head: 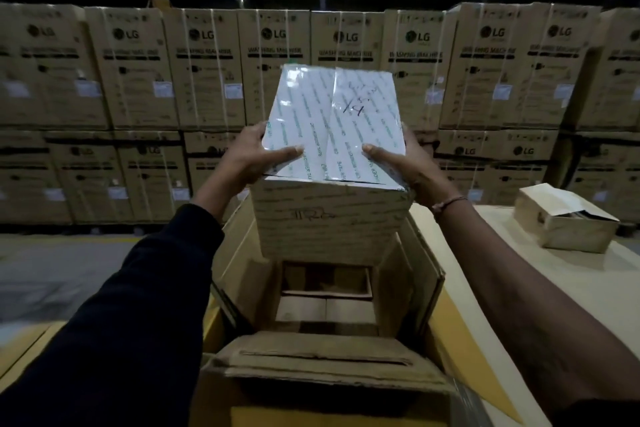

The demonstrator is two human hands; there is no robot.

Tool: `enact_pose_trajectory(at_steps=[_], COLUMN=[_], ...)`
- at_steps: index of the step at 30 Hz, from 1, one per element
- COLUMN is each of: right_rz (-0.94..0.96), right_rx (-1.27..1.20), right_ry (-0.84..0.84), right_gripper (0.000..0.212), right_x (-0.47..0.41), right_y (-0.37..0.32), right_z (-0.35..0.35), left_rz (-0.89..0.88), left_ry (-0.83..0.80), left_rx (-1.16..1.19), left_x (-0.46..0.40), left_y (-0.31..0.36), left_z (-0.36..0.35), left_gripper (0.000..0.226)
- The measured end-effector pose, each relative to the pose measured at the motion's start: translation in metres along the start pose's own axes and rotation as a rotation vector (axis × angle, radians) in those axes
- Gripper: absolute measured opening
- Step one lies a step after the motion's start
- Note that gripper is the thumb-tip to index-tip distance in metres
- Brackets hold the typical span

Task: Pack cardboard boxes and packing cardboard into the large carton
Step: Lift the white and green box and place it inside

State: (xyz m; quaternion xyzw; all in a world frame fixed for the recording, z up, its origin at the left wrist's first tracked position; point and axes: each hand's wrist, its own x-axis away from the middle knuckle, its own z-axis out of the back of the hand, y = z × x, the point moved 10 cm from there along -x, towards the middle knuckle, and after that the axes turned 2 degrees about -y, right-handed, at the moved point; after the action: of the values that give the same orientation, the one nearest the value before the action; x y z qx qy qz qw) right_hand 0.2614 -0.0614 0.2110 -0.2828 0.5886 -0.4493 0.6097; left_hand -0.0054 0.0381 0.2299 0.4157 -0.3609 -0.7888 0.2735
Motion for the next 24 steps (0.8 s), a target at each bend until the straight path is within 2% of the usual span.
enact_pose_trajectory(at_steps=[2, 5, 10, 15, 19, 24], right_rz=[-0.026, -0.076, -0.192, -0.238, -0.273, -0.366], right_rx=[-0.008, 0.025, 0.104, 0.126, 0.14, 0.15], right_ry=[-0.056, -0.116, -0.108, -0.059, -0.04, -0.129], right_gripper=[0.068, 0.069, 0.065, 0.05, 0.054, 0.042], right_x=[0.007, 0.018, 0.037, 0.048, 0.049, 0.044], right_y=[0.009, 0.028, 0.069, 0.101, 0.112, 0.116], right_z=[-0.011, -0.023, -0.022, -0.022, -0.019, -0.024], left_rz=[0.075, 0.17, 0.287, 0.297, 0.29, 0.373], left_ry=[-0.01, -0.037, -0.064, -0.14, -0.145, -0.177], left_rx=[0.004, 0.007, -0.015, -0.073, -0.104, -0.157], left_x=[0.005, 0.014, 0.029, 0.033, 0.031, 0.024], left_y=[-0.018, -0.048, -0.097, -0.126, -0.129, -0.144], left_z=[-0.004, -0.014, -0.035, -0.052, -0.052, -0.049], left_gripper=[0.052, 0.038, 0.034, 0.056, 0.047, 0.069])
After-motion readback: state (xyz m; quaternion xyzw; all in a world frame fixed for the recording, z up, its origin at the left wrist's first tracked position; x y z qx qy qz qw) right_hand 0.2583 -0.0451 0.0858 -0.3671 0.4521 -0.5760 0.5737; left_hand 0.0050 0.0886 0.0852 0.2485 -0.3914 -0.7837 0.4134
